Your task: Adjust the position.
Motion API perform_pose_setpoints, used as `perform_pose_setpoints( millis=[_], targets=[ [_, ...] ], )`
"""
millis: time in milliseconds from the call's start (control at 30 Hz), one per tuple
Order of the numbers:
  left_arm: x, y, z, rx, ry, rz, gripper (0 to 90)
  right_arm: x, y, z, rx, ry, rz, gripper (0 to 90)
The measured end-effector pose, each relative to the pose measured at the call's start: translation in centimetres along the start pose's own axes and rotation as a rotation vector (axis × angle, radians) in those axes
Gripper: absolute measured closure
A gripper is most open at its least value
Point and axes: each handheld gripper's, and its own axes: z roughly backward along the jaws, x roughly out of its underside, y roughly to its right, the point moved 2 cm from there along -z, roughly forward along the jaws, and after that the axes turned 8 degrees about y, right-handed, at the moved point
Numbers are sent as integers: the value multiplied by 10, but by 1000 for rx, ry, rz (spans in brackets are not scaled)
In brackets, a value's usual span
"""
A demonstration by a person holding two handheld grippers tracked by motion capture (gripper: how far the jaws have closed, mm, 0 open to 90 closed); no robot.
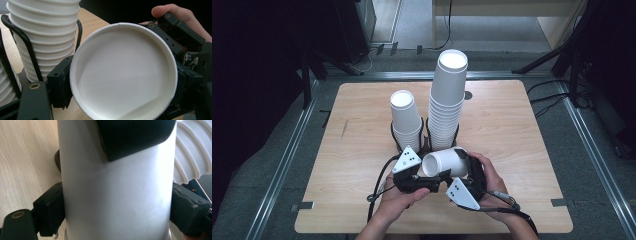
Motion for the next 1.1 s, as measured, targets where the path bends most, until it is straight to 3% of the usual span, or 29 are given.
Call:
perform_pose_setpoints(
  millis=[367,433,500,600,700,1100],
  targets=[
    [1,0,2,4,8,-17,228,-1,-2,-2,6,0,-63,86],
    [1,0,2,-9,11,-31,229,-2,-2,-1,7,-1,-74,55],
    [1,-1,2,-10,20,-20,230,-3,-2,0,1,9,-90,5],
    [1,-2,2,-17,28,-24,230,-5,-2,2,-5,23,-106,0],
    [1,-3,3,-27,49,-30,230,-6,0,3,-4,27,-119,0],
    [-3,-8,10,-49,146,8,232,-12,6,18,28,34,-142,0]
  ],
)
